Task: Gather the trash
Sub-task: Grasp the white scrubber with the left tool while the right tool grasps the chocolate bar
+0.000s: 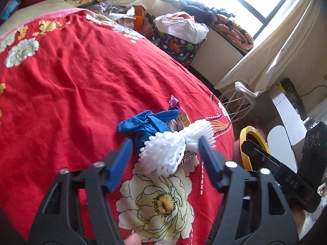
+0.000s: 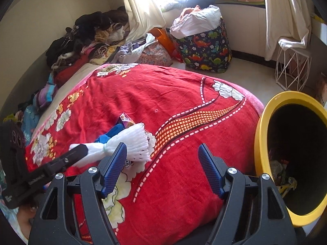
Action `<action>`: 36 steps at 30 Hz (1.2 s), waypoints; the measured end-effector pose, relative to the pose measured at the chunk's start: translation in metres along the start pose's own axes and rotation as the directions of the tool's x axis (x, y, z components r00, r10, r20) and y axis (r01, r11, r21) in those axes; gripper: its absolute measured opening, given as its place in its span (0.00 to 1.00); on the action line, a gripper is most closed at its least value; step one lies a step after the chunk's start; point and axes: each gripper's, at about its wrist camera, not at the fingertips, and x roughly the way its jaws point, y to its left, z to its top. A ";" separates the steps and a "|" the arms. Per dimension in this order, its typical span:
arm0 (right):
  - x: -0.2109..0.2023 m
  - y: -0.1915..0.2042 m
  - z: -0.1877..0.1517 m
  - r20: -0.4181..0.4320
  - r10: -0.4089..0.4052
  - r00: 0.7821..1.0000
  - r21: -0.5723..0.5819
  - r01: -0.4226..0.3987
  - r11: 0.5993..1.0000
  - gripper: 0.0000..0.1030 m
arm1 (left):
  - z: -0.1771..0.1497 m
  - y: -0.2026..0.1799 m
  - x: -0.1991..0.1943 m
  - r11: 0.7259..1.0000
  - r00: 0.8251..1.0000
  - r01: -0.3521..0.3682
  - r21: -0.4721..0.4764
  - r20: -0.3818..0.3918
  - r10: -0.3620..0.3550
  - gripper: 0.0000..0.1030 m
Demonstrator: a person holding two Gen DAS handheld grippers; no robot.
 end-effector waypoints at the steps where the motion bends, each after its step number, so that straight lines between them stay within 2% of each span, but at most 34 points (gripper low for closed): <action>1: 0.002 0.000 -0.001 -0.009 0.005 1.000 0.001 -0.005 1.000 0.68 | 0.000 0.000 0.002 1.000 1.000 0.000 -0.001 -0.005 0.000 0.37; 2: 0.006 0.002 -0.002 -0.020 0.010 1.000 0.001 -0.010 1.000 0.68 | 0.000 0.000 0.004 1.000 1.000 0.012 -0.002 -0.014 -0.012 0.31; 3: 0.008 0.004 -0.003 -0.028 0.012 1.000 -0.001 -0.012 1.000 0.68 | 0.000 0.000 0.005 1.000 1.000 0.020 -0.003 -0.017 -0.020 0.18; 4: 0.011 0.007 -0.006 -0.040 0.019 0.999 -0.001 -0.019 1.000 0.68 | 0.001 0.001 0.005 1.000 0.999 0.025 -0.003 -0.019 -0.025 0.15; 9: 0.028 0.025 -0.015 -0.086 0.044 0.995 -0.017 -0.045 0.999 0.68 | 0.009 0.010 -0.017 0.998 0.997 0.044 -0.036 0.068 -0.042 0.12; 16: 0.060 0.045 -0.015 -0.130 0.057 0.990 0.014 -0.056 0.998 0.66 | 0.024 0.021 -0.047 0.999 0.989 0.016 -0.047 0.148 -0.008 0.12; 18: 0.070 0.045 -0.016 -0.156 0.067 0.985 0.047 -0.061 0.997 0.60 | 0.026 0.022 -0.053 0.999 0.987 0.003 -0.042 0.161 0.004 0.12; 20: 0.078 0.043 -0.018 -0.182 0.095 0.979 0.076 -0.082 0.994 0.47 | 0.027 0.023 -0.056 0.999 0.986 -0.001 -0.040 0.167 0.007 0.12; 21: 0.079 0.043 -0.019 -0.189 0.110 0.976 0.083 -0.096 0.992 0.35 | 0.029 0.025 -0.057 0.999 0.986 -0.001 -0.041 0.168 0.008 0.12; 24: 0.073 0.043 -0.021 -0.179 0.140 0.974 0.072 -0.128 0.989 0.29 | 0.028 0.025 -0.057 0.999 0.986 -0.007 -0.039 0.169 0.014 0.12; 29: 0.047 0.038 -0.023 -0.149 0.182 0.972 0.060 -0.175 0.983 0.25 | 0.028 0.021 -0.058 1.000 0.986 -0.004 -0.024 0.169 0.008 0.12; 31: 0.038 0.033 -0.022 -0.142 0.201 0.969 0.064 -0.193 0.979 0.17 | 0.027 0.015 -0.058 1.000 0.985 -0.004 -0.014 0.171 0.007 0.12; 36: 0.012 0.022 -0.017 -0.099 0.204 0.974 0.048 -0.200 0.979 0.15 | 0.027 0.000 -0.057 1.000 0.985 0.005 0.020 0.172 -0.008 0.12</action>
